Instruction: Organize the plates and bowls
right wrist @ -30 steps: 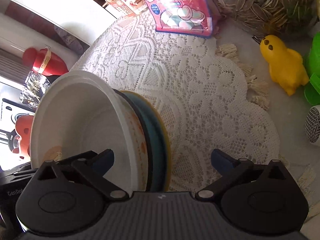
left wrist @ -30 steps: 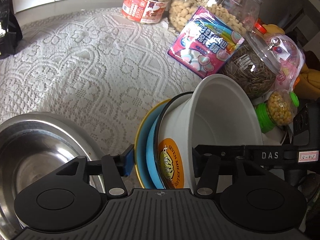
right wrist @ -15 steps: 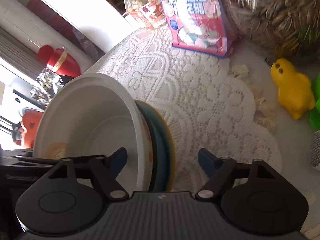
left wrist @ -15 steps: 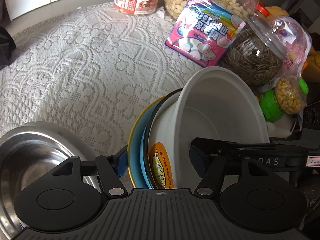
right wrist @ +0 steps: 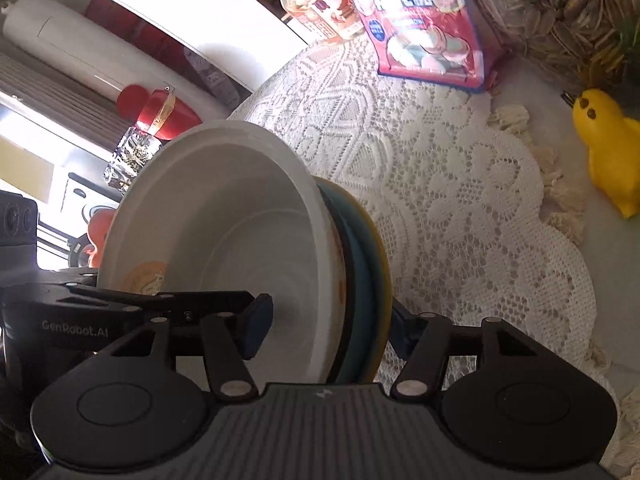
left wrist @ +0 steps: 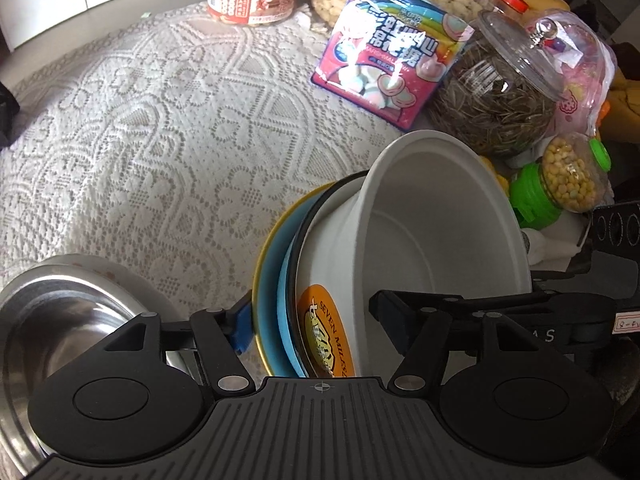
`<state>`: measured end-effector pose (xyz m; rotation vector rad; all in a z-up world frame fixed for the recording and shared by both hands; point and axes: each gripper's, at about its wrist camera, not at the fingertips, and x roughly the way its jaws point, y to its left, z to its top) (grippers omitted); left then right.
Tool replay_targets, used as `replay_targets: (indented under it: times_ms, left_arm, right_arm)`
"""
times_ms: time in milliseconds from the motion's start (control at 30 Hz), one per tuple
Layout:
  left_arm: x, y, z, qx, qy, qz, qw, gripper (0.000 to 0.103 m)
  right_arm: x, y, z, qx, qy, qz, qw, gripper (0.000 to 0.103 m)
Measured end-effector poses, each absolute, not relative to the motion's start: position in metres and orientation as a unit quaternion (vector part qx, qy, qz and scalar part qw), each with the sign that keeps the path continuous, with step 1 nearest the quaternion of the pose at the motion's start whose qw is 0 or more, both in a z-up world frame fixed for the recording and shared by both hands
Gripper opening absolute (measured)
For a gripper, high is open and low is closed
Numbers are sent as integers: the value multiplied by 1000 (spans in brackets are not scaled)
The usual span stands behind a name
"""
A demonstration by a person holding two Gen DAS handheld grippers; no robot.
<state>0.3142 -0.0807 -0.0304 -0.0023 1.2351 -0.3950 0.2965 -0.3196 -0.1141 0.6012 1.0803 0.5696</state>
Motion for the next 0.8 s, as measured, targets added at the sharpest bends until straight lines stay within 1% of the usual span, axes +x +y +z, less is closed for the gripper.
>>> replay_targets:
  times_ms: [200,400,800]
  left_arm:
    - [310,-83,-25,-1,566,-191,802,68]
    - [308,-83,-26,1,568,-185,802,68]
    - [309,-84,-27,0,570,-181,801,68]
  right_arm:
    - [297,-328,-123,322,507,269,753,61]
    - [294,-320,-118,293,506,261,768,61]
    - [294,-320,-118,291,508,260,768,61]
